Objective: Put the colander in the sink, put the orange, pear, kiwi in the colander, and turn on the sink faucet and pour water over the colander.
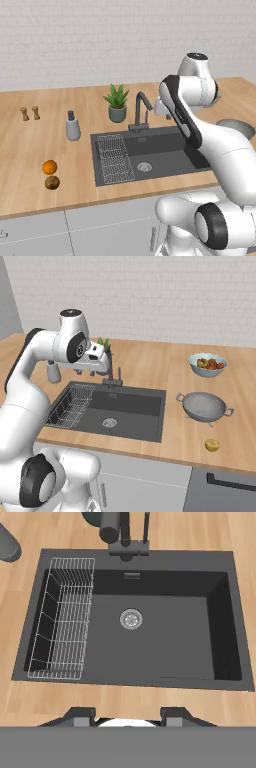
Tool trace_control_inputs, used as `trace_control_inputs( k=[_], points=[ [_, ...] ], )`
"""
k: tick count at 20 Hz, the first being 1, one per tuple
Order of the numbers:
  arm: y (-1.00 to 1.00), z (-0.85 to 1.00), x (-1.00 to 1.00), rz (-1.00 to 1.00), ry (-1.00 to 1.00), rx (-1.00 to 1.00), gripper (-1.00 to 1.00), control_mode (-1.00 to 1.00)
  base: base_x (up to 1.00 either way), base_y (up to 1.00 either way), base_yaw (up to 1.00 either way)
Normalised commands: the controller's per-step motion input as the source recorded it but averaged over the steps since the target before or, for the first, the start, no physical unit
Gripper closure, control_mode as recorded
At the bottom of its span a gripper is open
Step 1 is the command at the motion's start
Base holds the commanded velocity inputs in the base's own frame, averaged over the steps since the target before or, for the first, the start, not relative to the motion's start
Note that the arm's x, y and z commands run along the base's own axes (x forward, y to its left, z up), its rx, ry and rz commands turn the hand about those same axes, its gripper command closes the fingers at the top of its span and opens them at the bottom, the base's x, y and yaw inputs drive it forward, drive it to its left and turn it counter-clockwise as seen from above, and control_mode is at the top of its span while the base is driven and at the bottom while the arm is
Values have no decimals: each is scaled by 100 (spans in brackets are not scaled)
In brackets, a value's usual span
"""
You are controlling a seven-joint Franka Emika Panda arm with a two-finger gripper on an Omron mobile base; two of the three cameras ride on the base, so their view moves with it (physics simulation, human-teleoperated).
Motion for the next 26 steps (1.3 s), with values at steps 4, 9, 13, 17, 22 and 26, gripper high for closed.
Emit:
trace_control_inputs(
  k=[4, 9, 13, 17, 22, 26],
  points=[
    [-10, -1, -58, -4, 4, 0, -100, -100, 0, 0, 0],
    [-10, -9, -100, -3, 4, -2, -100, -100, 0, 0, 0],
    [-9, 0, -46, -6, 0, 0, -100, -100, 0, 0, 0],
    [-13, 0, 0, -7, 5, 0, -100, -100, 0, 0, 0],
    [-17, -4, 0, -13, 5, 0, -100, -100, 0, 0, 0],
    [-21, -5, 3, -15, 4, -2, -100, -100, 0, 0, 0]
  ],
)
